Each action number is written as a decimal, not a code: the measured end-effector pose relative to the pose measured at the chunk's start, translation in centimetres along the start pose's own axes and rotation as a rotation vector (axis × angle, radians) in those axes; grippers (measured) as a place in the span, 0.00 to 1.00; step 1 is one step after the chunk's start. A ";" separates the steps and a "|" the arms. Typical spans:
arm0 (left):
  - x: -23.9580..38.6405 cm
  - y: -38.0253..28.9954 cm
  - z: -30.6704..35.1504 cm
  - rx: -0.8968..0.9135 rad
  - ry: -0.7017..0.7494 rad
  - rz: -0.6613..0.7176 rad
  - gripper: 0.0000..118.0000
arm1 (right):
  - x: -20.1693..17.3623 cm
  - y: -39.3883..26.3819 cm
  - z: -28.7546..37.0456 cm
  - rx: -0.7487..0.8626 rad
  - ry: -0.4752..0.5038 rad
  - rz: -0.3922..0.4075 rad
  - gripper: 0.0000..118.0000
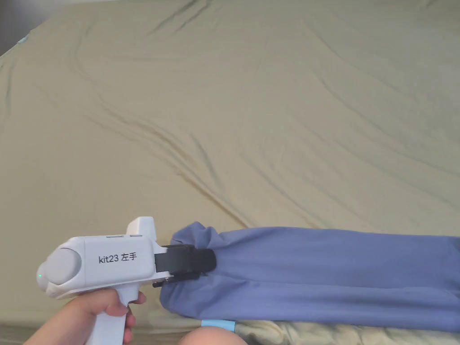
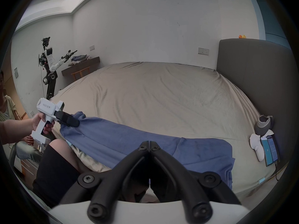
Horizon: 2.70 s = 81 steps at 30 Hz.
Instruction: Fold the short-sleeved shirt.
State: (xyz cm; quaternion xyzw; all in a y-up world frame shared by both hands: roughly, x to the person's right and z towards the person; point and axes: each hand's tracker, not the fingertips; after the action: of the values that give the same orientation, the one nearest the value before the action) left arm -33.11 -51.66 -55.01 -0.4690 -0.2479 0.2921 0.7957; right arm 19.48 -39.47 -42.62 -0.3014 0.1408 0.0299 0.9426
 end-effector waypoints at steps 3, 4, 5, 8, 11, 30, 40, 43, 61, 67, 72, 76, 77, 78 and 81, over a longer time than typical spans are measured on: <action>0.2 0.7 2.3 0.053 0.046 -0.015 0.08 | 0.1 0.1 0.0 0.001 -0.004 -0.001 0.00; 1.1 0.7 2.9 0.049 0.040 -0.017 0.08 | 0.1 0.2 0.0 0.004 0.003 -0.006 0.00; 1.3 0.9 3.7 0.055 0.065 -0.033 0.08 | 0.1 0.3 0.0 0.007 0.019 -0.008 0.00; 0.7 2.4 6.2 0.073 0.161 -0.016 0.08 | -0.3 0.7 -0.1 0.017 0.035 0.018 0.00; -1.0 4.4 9.0 0.098 0.312 0.018 0.08 | -0.2 0.9 -0.1 0.028 0.056 0.027 0.00; 17.3 4.4 -2.2 -0.185 0.563 -0.210 0.08 | 3.9 0.7 2.6 0.043 0.118 0.057 0.00; 20.3 3.2 -11.4 -0.356 0.511 -0.297 0.61 | 7.3 -1.0 4.9 0.065 0.086 0.013 0.00; 23.0 4.1 -7.6 -0.229 0.395 -0.330 0.67 | 7.7 -1.0 4.7 0.066 0.075 0.008 0.00; 20.4 -2.9 -13.1 -0.294 0.488 -0.373 0.00 | 6.6 -1.6 4.3 0.046 0.084 0.048 0.00; 22.0 -2.7 -14.4 -0.280 0.291 -0.323 0.00 | 6.1 -1.7 4.6 0.058 0.087 0.050 0.00; 21.5 -0.2 -6.6 -0.156 0.087 -0.258 0.00 | 5.2 -1.7 4.0 0.043 0.062 0.085 0.00; 15.1 1.3 1.9 -0.034 0.022 -0.241 0.01 | 4.1 -1.3 2.9 0.026 0.063 0.085 0.00; 12.1 1.3 3.7 0.013 -0.036 -0.233 0.09 | 3.7 -1.3 2.5 0.023 0.054 0.085 0.00; 9.6 1.3 4.9 0.025 -0.110 -0.197 0.36 | 3.2 -1.2 2.1 0.018 0.048 0.090 0.00; 1.5 0.9 5.9 -0.070 -0.151 0.086 1.00 | 1.2 -0.8 1.0 -0.016 0.043 0.127 0.00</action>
State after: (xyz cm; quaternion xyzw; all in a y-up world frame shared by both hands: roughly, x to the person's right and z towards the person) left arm -36.17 -46.68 -53.08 -0.4835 -0.2968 0.3518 0.7446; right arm 21.02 -39.59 -41.76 -0.3002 0.1793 0.0843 0.9331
